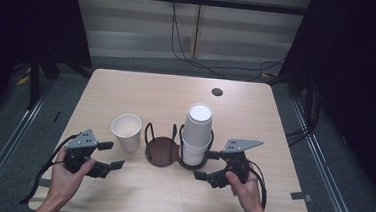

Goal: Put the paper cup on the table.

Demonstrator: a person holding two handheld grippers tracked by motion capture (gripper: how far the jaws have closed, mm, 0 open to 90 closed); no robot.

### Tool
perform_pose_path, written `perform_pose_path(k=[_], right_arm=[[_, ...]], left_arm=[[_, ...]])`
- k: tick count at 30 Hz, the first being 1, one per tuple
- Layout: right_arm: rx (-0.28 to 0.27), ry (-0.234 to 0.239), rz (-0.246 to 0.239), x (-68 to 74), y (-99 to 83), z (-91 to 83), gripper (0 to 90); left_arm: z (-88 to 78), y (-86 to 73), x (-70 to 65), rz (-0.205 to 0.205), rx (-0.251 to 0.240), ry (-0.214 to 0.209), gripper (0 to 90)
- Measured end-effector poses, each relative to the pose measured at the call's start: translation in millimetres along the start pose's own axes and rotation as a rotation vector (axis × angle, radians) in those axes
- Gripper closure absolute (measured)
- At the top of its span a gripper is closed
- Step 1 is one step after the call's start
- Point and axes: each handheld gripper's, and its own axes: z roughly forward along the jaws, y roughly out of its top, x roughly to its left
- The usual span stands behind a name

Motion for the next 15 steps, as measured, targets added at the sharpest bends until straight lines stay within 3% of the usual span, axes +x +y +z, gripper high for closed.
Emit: perform_pose_path(k=[3, 7, 9, 11, 15], right_arm=[[-0.002, -0.004, 0.001, 1.2, -0.8, -0.2, 14.4], [-0.001, -0.009, -0.002, 3.4, -3.2, -2.4, 14.4], [-0.006, -0.010, 0.001, 4.3, -4.6, -3.5, 14.4], [-0.006, -0.010, -0.003, 5.0, -5.0, -2.7, 14.4], [-0.010, -0.031, -0.006, 6.3, -6.8, -0.7, 14.4]], left_arm=[[-0.1, -0.5, -11.2, 0.004, -0.026, 0.015, 20.6], [6.2, -1.6, -23.1, -0.044, -0.062, -0.058, 20.5], [11.4, -4.5, -30.2, -0.032, -0.069, -0.042, 20.5], [16.9, -6.9, -33.0, -0.054, -0.077, -0.072, 20.5], [25.6, -12.0, -38.3, -0.069, -0.085, -0.063, 19.0]])
